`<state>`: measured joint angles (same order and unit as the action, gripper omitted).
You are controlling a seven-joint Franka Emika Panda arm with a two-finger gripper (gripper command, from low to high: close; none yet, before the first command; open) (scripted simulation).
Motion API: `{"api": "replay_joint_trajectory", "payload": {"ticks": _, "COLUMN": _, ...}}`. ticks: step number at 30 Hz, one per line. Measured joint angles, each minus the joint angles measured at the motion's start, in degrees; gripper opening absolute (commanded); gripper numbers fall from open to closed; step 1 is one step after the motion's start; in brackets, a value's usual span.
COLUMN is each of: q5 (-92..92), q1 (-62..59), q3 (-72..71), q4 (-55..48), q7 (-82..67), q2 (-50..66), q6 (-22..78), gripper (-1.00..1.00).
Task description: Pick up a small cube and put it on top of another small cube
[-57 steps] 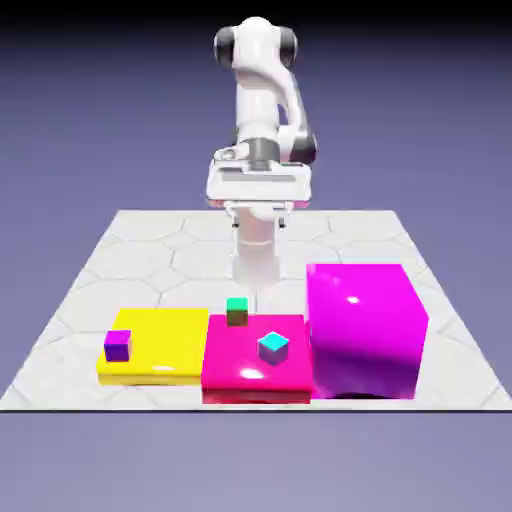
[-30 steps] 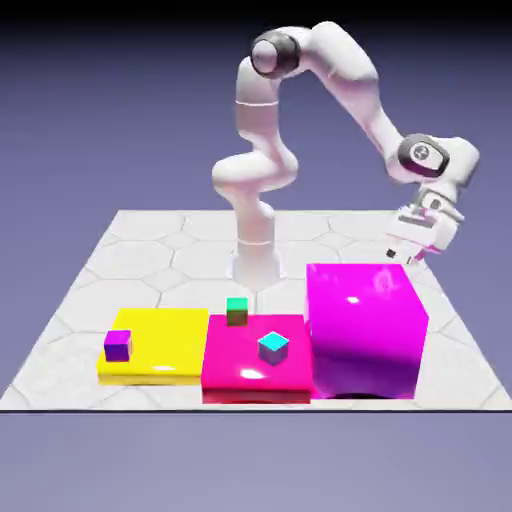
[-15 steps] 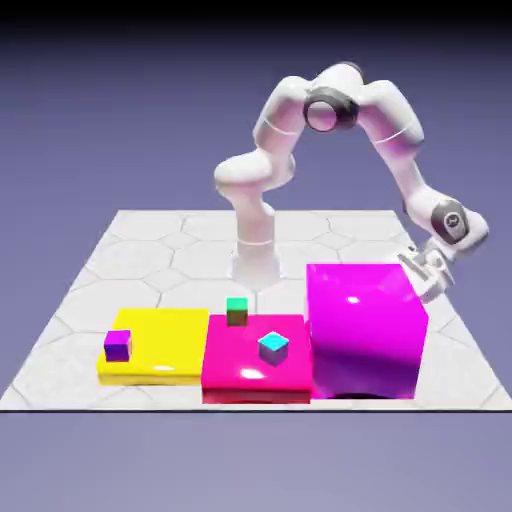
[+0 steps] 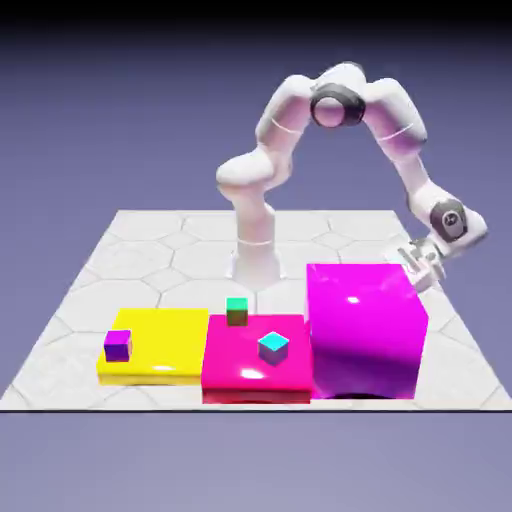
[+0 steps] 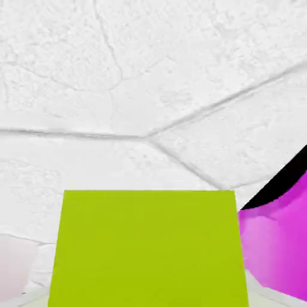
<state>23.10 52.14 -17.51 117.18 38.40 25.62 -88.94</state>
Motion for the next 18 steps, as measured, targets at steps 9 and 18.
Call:
{"api": "replay_joint_trajectory", "payload": {"ticks": 9, "q5": -15.2, "q1": 0.7, "q3": 18.7, "q4": -6.7, "q7": -10.9, "q2": -12.5, "q6": -4.0, "gripper": -1.0}}
{"api": "replay_joint_trajectory", "payload": {"ticks": 18, "q5": -13.9, "q1": -15.5, "q3": 36.8, "q4": -11.9, "q7": -24.5, "q2": -8.2, "q6": -5.4, "gripper": -1.0}}
